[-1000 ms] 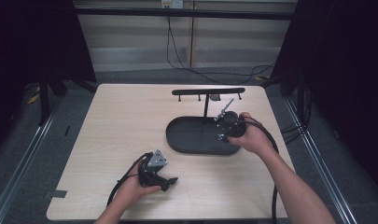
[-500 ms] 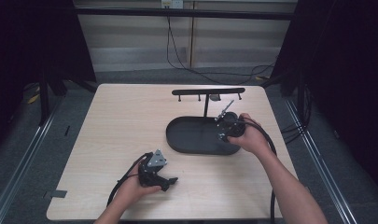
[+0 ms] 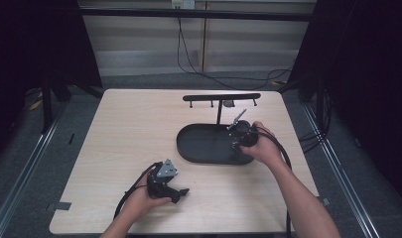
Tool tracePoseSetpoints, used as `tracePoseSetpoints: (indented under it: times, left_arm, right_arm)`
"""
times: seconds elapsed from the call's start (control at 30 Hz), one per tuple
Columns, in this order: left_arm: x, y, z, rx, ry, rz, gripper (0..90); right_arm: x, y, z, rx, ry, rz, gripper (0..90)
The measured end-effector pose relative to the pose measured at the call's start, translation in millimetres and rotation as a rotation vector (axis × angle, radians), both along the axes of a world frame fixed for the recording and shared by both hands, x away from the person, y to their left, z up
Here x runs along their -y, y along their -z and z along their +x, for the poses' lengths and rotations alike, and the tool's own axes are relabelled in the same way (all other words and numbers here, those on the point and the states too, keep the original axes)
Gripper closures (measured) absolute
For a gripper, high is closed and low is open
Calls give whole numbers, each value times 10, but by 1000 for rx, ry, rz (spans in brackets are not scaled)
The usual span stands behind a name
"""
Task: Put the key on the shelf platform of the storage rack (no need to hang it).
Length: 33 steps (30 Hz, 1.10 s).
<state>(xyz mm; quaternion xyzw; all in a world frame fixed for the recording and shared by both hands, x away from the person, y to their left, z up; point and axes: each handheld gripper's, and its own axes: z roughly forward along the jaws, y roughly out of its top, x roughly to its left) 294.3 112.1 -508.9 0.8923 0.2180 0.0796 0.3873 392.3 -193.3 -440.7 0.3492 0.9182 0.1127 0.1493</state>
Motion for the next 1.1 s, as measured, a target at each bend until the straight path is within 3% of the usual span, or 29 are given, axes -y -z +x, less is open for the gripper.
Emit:
tracePoseSetpoints:
  times: [0.27,0.5,0.8,0.9,1.1]
  left_arm:
    - [0,0,0,0,0,0,151]
    - [0,0,0,0,0,0,151]
    - [0,0,0,0,1,0,150]
    - [0,0,0,0,1,0,150]
    - [0,0,0,0,1,1,150]
  right_arm:
    - [8,68,44,2,18,-10,694]
    - [27,91,81,30,36,-5,683]
    - [60,52,55,46,67,22,565]
    - [73,36,30,38,76,48,508]
    - [128,18,-37,22,103,144,377]
